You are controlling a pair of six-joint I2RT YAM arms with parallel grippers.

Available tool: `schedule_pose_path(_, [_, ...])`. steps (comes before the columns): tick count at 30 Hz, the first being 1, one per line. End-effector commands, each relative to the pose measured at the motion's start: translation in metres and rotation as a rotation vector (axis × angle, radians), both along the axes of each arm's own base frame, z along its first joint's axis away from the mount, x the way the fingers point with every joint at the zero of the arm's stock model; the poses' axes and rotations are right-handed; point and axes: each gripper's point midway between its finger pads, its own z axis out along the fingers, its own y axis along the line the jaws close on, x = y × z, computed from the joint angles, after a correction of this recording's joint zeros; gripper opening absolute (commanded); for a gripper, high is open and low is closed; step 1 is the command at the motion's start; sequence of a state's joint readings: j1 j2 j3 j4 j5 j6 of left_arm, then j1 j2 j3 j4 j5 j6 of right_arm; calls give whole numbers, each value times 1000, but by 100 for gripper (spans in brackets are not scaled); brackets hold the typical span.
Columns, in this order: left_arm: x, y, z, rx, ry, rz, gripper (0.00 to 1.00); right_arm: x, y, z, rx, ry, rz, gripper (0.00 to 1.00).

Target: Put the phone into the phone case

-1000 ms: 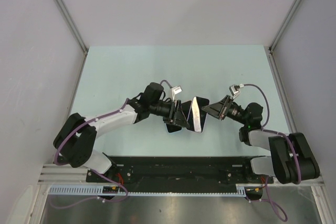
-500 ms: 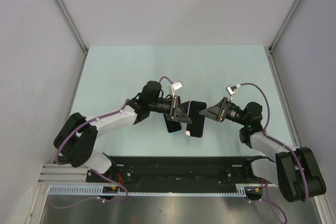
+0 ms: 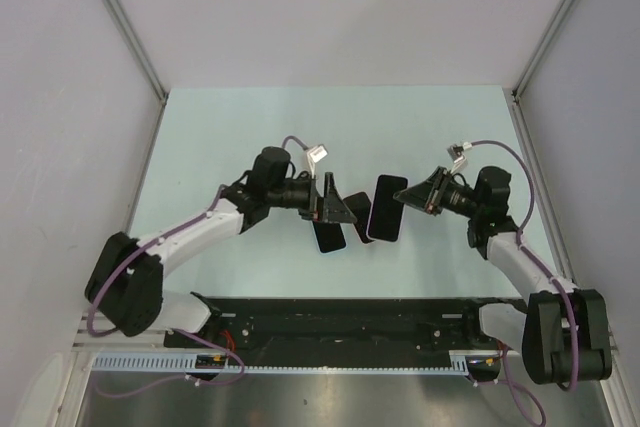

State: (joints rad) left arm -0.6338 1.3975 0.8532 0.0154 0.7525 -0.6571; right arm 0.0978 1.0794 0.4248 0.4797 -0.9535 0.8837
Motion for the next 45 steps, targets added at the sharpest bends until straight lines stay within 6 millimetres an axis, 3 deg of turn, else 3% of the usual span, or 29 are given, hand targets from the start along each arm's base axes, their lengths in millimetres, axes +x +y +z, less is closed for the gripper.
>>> schedule_pose_path(1, [26, 31, 40, 51, -203, 115, 100, 29, -29, -18, -197, 28, -68, 0])
schedule_pose_path(2, [31, 40, 40, 100, -231, 141, 100, 47, -38, -11, -284, -51, -107, 0])
schedule_pose_path(4, [35, 57, 48, 156, -268, 190, 100, 52, -47, -34, -378, 65, -105, 0])
schedule_pose_path(5, [41, 65, 48, 195, -311, 218, 100, 66, -53, -28, -433, 20, -111, 0])
schedule_pose_path(6, [42, 73, 53, 206, -335, 240, 100, 67, -55, -41, -450, 88, -92, 0])
schedule_pose_path(8, [45, 83, 58, 233, -375, 259, 100, 80, -59, -39, -478, 85, -78, 0])
schedule_pose_path(9, [44, 89, 64, 232, -401, 274, 100, 80, -60, -52, -496, 136, -62, 0])
schedule_pose_path(14, [50, 108, 54, 313, -467, 334, 100, 91, -65, -79, -548, 190, -19, 1])
schedule_pose_path(27, [44, 103, 49, 285, -456, 279, 100, 93, -52, -147, -568, 324, 56, 4])
schedule_pose_path(33, [46, 102, 49, 281, -463, 283, 100, 106, -70, -151, -610, 350, -49, 22])
schedule_pose_path(38, [48, 104, 45, 297, -454, 292, 100, 112, -77, -142, -612, 340, -96, 34])
schedule_pose_path(45, [53, 107, 46, 307, -464, 318, 100, 108, -84, -124, -649, 325, -120, 42])
